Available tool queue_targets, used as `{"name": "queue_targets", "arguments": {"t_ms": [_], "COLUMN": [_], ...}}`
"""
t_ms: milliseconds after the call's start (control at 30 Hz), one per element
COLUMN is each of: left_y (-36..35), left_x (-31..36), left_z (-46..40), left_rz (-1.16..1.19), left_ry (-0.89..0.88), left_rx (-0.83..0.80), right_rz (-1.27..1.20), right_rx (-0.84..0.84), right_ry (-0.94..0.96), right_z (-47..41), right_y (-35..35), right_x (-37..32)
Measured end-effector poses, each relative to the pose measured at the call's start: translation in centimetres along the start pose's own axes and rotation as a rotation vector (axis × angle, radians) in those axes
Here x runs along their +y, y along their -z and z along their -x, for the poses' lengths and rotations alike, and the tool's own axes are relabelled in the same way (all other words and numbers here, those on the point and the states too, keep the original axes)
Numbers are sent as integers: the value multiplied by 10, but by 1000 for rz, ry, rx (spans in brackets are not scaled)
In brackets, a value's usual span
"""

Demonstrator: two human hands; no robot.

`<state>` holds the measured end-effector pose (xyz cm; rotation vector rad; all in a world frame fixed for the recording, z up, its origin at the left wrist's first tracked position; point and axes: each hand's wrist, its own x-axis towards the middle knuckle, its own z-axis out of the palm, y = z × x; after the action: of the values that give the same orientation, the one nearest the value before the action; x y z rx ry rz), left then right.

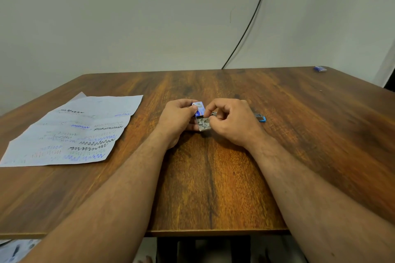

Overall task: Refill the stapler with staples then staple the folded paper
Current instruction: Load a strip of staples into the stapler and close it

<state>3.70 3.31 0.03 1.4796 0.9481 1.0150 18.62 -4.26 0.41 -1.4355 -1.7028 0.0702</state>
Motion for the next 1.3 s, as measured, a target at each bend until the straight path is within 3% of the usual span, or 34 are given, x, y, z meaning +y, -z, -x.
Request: {"name": "queue_targets", "arguments": {"t_ms": [700,867,1300], "left_y": [0,1,1], "left_x": [1,3,2], "left_z": [0,-1,1], "left_rz": [131,121,79], "left_ry": [11,36,12], "left_rx": [83,93,15], "right_rz": [142,62,7], "right_rx": [-64,25,3], "right_ry": [32,-11,-88], "right_z": [0,-2,-5], "right_y": [2,-3,-5], "right_x": [-5,-2,2]}}
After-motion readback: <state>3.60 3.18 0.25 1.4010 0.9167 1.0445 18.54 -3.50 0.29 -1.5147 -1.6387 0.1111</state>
